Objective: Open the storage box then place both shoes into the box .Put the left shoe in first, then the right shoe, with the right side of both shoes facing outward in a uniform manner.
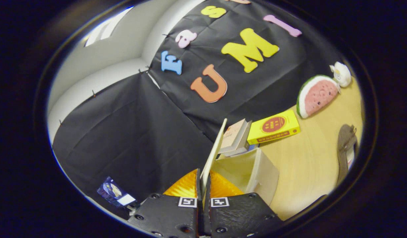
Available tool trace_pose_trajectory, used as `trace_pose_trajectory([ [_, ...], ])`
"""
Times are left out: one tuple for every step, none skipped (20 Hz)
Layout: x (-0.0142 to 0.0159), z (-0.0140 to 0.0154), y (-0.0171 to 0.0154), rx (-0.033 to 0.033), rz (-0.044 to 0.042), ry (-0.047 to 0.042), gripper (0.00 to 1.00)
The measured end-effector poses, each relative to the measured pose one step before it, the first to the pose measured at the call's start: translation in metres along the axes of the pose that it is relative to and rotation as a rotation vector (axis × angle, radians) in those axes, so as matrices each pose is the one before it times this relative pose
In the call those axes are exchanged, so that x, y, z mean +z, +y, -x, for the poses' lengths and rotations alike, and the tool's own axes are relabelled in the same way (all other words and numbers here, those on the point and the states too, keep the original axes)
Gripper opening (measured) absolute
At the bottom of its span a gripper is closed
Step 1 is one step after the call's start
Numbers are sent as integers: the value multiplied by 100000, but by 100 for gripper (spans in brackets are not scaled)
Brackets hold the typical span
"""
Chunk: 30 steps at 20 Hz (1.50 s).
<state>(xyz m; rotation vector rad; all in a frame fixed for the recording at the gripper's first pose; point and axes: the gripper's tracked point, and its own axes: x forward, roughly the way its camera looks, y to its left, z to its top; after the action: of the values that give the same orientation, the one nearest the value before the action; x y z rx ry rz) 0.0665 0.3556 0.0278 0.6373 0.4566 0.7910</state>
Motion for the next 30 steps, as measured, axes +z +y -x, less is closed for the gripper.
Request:
trace_pose_trajectory([
  [612, -736, 1848, 1101, 3626, 451, 1],
  [618, -722, 1978, 1916, 3664, 225, 1],
  [299, -919, 1751, 933, 4340, 812, 1],
  [108, -1150, 1713, 1166, 4063, 1156, 1],
  [13, -1269, 1753, 1025, 4011, 1740, 1],
  [-44, -1153, 1504, 709, 3302, 1295, 1],
  [-2, -1287, 1418, 271, 2570, 1230, 1],
  [-156, -1164, 1421, -2, 1832, 1293, 1],
  [-219, -1207, 1318, -286, 1549, 1040, 1],
  [-263, -1076, 989, -516, 1204, 908, 3],
  [-265, -1034, 891, -468, 1615, 1072, 4],
  [-321, -1134, 683, -472, 1609, 607, 6],
  [-278, -917, 857, -68, 1691, 1101, 7],
  [-622, -1162, 820, 575, 1646, 1495, 15],
  [-782, -1097, 1212, 2614, 1744, 2504, 17],
  [-709, -563, 1038, 2455, 2286, 2798, 30],
  [-836, -904, 790, 1900, 2500, 2076, 43],
  [-476, 54, 491, 276, 3064, 603, 56],
  [-495, -81, 534, 1298, 3609, -974, 69],
  [521, 241, 781, 65, 4421, -1354, 83],
  [176, 142, 449, 62, 4590, -1790, 96],
  [222, 258, 483, -215, 3488, -2118, 95],
  [370, 297, 138, -488, 2365, -2063, 96],
  [183, 375, 37, -825, 1772, -1759, 95],
  [220, 425, -326, -1587, 1446, -1602, 95],
  [237, 511, -455, -2117, 1681, -2117, 95],
  [249, 501, -627, -2359, 1237, -2050, 95],
  [97, 554, -457, -2167, 173, -1834, 95],
  [256, 689, -677, -1911, -285, -1551, 95],
  [197, 742, -1035, -2328, -467, -1287, 96],
])
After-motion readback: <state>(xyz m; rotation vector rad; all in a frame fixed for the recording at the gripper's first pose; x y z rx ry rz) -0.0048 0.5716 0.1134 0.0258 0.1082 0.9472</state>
